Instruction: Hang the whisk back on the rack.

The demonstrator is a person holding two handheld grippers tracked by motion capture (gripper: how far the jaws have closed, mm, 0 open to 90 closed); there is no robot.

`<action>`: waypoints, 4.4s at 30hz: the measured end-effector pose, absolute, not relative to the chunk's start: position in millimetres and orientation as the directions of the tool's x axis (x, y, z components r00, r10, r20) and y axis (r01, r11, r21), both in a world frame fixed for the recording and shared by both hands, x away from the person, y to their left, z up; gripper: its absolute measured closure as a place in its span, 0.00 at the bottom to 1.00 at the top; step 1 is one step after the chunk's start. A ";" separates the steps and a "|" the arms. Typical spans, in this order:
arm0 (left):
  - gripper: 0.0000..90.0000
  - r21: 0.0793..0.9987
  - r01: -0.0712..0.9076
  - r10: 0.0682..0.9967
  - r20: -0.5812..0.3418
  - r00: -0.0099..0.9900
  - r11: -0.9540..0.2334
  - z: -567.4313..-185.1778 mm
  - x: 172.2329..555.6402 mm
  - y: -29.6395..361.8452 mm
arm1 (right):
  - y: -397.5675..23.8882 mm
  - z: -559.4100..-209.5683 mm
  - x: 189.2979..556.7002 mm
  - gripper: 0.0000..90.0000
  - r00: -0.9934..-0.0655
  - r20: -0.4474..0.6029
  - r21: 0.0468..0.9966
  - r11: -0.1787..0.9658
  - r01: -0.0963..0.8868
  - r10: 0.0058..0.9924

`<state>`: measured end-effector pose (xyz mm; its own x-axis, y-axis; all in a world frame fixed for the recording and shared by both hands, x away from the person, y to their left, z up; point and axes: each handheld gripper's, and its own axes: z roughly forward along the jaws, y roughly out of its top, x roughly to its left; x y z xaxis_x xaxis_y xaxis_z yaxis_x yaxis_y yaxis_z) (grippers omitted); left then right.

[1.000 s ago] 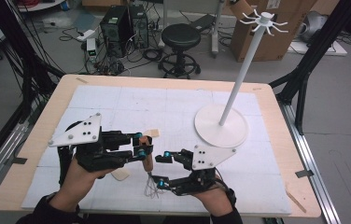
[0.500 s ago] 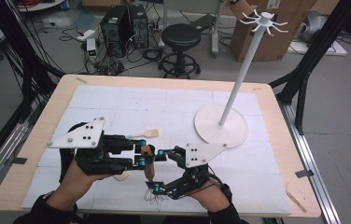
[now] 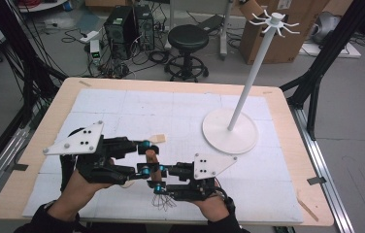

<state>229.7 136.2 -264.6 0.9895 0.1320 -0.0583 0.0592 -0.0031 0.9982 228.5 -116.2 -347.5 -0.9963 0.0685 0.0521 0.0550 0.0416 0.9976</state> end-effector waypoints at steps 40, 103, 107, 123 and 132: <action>0.22 0.999 0.046 0.508 -0.043 0.860 0.008 -327.5 229.8 219.3 | -186.0 -292.8 282.9 0.81 -0.892 0.159 0.984 0.005 0.178 0.424; 0.20 0.996 0.068 0.555 -0.084 0.828 0.048 -361.9 224.1 238.5 | -304.3 -254.5 334.5 0.44 -0.619 0.103 0.995 -0.074 0.072 0.779; 0.20 0.996 0.071 0.549 -0.090 0.831 0.056 -368.0 222.2 240.4 | -314.3 -271.6 315.0 0.43 -0.632 0.086 0.996 -0.054 0.070 0.771; 0.20 0.995 0.067 0.573 -0.094 0.814 0.067 -371.4 221.3 245.3 | -335.2 -325.3 260.0 0.23 -0.669 -0.047 0.988 0.134 0.079 0.742; 0.20 0.995 0.078 0.582 -0.101 0.807 0.064 -371.2 221.0 251.2 | -326.3 -325.5 250.9 0.25 -0.685 -0.016 0.982 0.142 0.127 0.728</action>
